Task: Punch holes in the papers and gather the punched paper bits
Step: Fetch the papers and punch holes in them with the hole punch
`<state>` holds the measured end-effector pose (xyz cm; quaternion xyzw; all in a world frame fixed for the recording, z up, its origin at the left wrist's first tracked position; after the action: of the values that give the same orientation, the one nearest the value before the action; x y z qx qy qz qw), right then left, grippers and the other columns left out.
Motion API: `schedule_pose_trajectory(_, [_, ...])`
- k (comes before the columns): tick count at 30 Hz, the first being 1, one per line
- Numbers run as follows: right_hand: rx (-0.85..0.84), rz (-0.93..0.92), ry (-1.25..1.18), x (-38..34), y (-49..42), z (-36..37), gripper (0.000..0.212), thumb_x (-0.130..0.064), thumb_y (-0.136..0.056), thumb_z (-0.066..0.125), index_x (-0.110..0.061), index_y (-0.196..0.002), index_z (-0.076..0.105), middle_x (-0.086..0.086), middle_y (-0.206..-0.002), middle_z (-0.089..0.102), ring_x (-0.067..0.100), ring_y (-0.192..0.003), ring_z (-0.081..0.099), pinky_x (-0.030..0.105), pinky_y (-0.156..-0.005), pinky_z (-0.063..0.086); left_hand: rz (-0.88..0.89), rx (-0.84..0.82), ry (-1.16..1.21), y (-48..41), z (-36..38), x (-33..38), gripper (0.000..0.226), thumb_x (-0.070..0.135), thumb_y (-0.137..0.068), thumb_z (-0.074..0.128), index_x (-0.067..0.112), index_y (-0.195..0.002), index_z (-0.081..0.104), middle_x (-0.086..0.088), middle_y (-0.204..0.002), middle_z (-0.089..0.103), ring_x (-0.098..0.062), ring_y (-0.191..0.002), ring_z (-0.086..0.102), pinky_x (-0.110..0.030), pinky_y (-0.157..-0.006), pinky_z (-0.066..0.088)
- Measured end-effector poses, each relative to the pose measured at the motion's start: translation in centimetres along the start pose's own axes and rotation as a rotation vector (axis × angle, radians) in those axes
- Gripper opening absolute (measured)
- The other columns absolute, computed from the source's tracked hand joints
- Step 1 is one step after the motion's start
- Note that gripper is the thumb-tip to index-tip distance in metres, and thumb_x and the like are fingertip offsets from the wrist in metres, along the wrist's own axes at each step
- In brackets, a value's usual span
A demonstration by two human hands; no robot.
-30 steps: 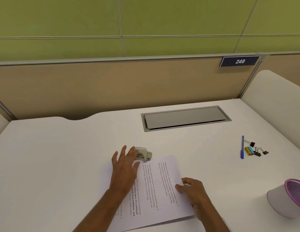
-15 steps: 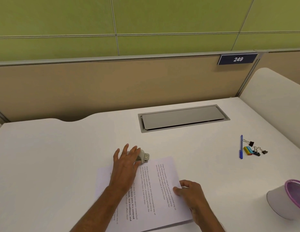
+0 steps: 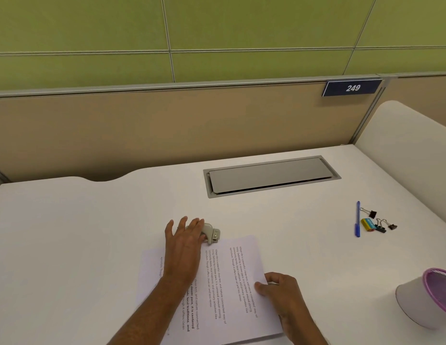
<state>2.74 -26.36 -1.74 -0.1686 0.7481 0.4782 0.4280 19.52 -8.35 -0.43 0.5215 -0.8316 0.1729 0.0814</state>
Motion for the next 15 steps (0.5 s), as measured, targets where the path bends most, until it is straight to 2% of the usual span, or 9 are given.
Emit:
schedule_pose_trajectory(8, [0.008,0.051,-0.023,0.4,0.5,0.2,0.009,0.001,-0.08,0.073,-0.003,-0.073,0.077,0.019,-0.079,0.077,0.047,-0.083,0.072,0.06,-0.084,0.058,-0.029,0.008,-0.032,-0.1,0.0,0.3,0.042,0.02,-0.098,0.057,0.018,-0.14,0.054,-0.003,-0.143,0.056,-0.023,-0.141,0.041,-0.047,-0.122,0.011])
schedule_pose_trajectory(12, [0.008,0.042,-0.032,0.5,1.1,0.1,0.013,0.003,-0.08,0.071,-0.003,-0.07,0.076,0.019,-0.075,0.077,0.035,-0.068,0.072,0.057,-0.081,0.058,-0.033,0.012,-0.043,-0.1,0.1,0.5,0.042,0.022,-0.097,0.058,0.017,-0.139,0.055,-0.004,-0.142,0.057,-0.025,-0.139,0.044,-0.048,-0.122,0.014])
schedule_pose_trajectory(15, [0.014,0.045,-0.048,0.8,1.4,0.1,0.019,0.005,-0.081,0.071,-0.007,-0.067,0.078,0.018,-0.073,0.077,0.031,-0.065,0.07,0.055,-0.08,0.058,-0.041,0.023,-0.06,0.0,0.1,0.6,0.04,0.021,-0.097,0.059,0.017,-0.137,0.057,-0.005,-0.14,0.059,-0.026,-0.137,0.046,-0.049,-0.121,0.016])
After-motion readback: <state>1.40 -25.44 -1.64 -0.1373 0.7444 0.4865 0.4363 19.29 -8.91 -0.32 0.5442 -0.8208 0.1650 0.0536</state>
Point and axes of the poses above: each hand's wrist, its own y-axis away from the middle knuckle, its own z-axis out of the palm, x = y × z, the point moved 3 cm from there along -y, towards the middle knuckle
